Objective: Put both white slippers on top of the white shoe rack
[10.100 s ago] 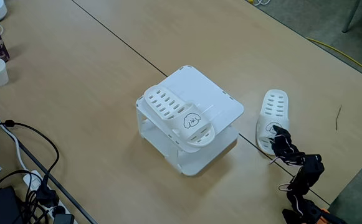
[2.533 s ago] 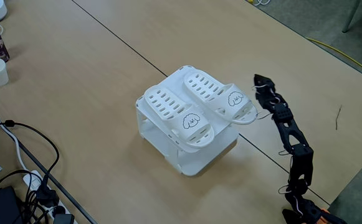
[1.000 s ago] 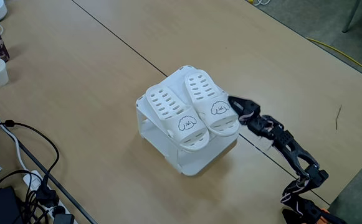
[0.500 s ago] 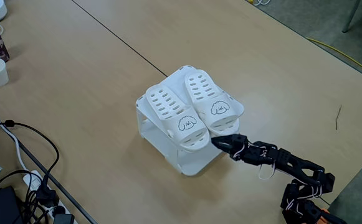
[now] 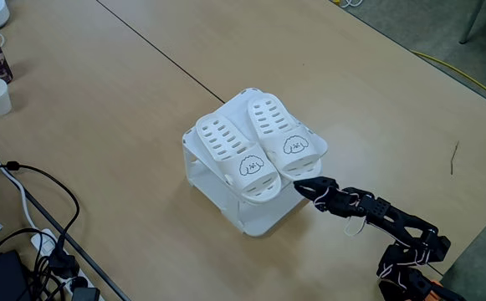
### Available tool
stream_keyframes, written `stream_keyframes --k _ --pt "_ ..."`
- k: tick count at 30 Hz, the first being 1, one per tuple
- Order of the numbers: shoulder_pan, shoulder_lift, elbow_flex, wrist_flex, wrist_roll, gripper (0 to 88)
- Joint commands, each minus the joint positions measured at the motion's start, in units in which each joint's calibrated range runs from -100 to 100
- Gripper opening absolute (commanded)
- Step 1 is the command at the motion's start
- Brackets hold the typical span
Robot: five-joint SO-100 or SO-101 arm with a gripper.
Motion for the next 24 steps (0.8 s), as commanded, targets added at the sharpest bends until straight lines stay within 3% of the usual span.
stream_keyframes --k 1,17,24 --pt "3.3 -2.6 -0.9 0.3 0.4 0.7" --pt "3.0 -9.4 0.9 0.4 0.4 0.7" --pt "8.0 -16.9 1.0 9.8 0.4 0.7"
